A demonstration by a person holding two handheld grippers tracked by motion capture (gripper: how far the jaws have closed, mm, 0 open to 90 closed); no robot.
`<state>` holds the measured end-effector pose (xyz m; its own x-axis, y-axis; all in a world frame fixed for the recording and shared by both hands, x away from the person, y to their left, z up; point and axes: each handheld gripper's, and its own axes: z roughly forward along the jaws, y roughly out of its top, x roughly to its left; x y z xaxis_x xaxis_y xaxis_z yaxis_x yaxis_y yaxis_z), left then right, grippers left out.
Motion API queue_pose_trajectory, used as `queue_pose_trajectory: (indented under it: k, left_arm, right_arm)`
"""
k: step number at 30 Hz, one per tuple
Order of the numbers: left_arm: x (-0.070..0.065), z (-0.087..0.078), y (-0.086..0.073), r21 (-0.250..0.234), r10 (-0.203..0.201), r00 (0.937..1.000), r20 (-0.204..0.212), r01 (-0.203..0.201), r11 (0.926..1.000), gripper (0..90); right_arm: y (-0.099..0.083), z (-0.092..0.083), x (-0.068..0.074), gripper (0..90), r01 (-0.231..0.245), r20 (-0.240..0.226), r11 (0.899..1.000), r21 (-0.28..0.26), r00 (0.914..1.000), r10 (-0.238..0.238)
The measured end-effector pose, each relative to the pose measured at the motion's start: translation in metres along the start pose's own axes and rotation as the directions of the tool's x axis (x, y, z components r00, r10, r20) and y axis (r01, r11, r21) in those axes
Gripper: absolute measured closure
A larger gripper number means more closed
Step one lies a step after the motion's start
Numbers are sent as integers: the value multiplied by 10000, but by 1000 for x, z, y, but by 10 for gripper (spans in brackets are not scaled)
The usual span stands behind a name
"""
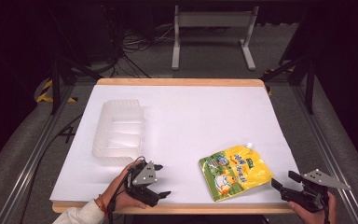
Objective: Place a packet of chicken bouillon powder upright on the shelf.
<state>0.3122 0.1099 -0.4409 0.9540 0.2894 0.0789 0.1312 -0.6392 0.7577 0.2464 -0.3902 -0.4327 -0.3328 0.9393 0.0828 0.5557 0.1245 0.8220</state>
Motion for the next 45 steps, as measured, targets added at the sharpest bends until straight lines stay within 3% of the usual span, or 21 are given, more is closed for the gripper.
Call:
queue_pose_trajectory:
  k: [4,12,17,23,29,31,36,40,42,45]
  left_arm:
    - [-2,-2,-1,51,33,10000,-38,-33,10000,146]
    - [-1,-4,-2,-27,22,10000,-58,-22,10000,146]
    - [-3,-2,0,41,62,10000,3,-62,10000,147]
    - [-3,1,1,57,50,9999,126,-51,10000,146]
    - [-3,1,1,47,81,9998,166,-82,10000,146]
    - [-3,2,1,43,66,9998,189,-67,10000,146]
    - [-2,4,2,68,18,9997,231,-19,10000,146]
    - [-1,5,2,127,-26,9997,243,23,9999,146]
    - [-1,5,2,104,-41,9996,266,38,9999,146]
    - [-1,7,3,66,-97,9995,297,95,9999,146]
  right_arm:
    - [1,1,2,228,61,-10,10000,54,10000,-60]
    - [3,7,8,229,-76,-466,9997,217,9989,86]
    - [1,14,15,215,-132,-1386,9973,717,9901,231]
    - [-2,23,23,202,-16,-1772,9931,1172,9839,224]
    - [3,33,30,194,-525,-2516,9919,1157,9645,804]
    - [5,39,34,202,-768,-2862,9901,1177,9521,1078]
    - [11,49,41,190,-1230,-2946,9857,1155,9434,1523]
    - [15,56,45,259,-1611,-2729,9814,1045,9443,1840]
    - [17,59,46,342,-1638,-2694,9812,1023,9449,1858]
    - [21,61,51,521,-1444,-2424,9858,857,9567,1612]
